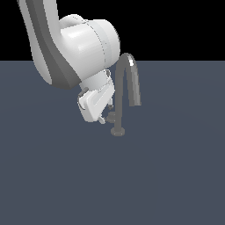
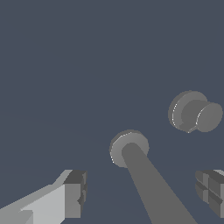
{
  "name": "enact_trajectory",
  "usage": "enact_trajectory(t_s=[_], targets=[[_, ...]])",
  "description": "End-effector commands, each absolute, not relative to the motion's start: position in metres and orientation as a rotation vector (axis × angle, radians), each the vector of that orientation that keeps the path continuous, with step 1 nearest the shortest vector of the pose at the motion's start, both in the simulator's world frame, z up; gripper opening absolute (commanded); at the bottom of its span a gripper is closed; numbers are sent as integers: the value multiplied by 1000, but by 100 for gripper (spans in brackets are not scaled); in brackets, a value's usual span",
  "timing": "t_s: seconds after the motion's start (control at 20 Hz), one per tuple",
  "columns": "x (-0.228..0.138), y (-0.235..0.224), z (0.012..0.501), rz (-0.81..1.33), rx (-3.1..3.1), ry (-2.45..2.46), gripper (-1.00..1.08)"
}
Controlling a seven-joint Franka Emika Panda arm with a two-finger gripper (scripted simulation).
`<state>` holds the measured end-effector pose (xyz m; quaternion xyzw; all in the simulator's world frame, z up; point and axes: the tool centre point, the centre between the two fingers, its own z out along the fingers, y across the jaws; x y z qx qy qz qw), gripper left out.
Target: Turn on the faucet by rotating a designated handle.
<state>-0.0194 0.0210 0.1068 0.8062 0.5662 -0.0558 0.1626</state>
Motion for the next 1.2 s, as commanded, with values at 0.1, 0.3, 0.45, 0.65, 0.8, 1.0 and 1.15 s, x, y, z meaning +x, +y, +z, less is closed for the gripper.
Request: enact_trajectory(t_s=[0.1, 0.3, 0.45, 0.65, 0.8, 1.0, 1.15], targets=[[-10, 21, 60, -205, 2308, 1674, 86], [5, -21, 58, -296, 2188, 1662, 88], [29, 10, 29, -231, 2030, 1823, 71], [4, -106, 30, -452, 2184, 1557, 76], [42, -97, 51, -343, 2278, 1424, 70], [18, -107, 17, -503, 2232, 1435, -1], [63, -100, 38, -470, 2159, 1421, 77]])
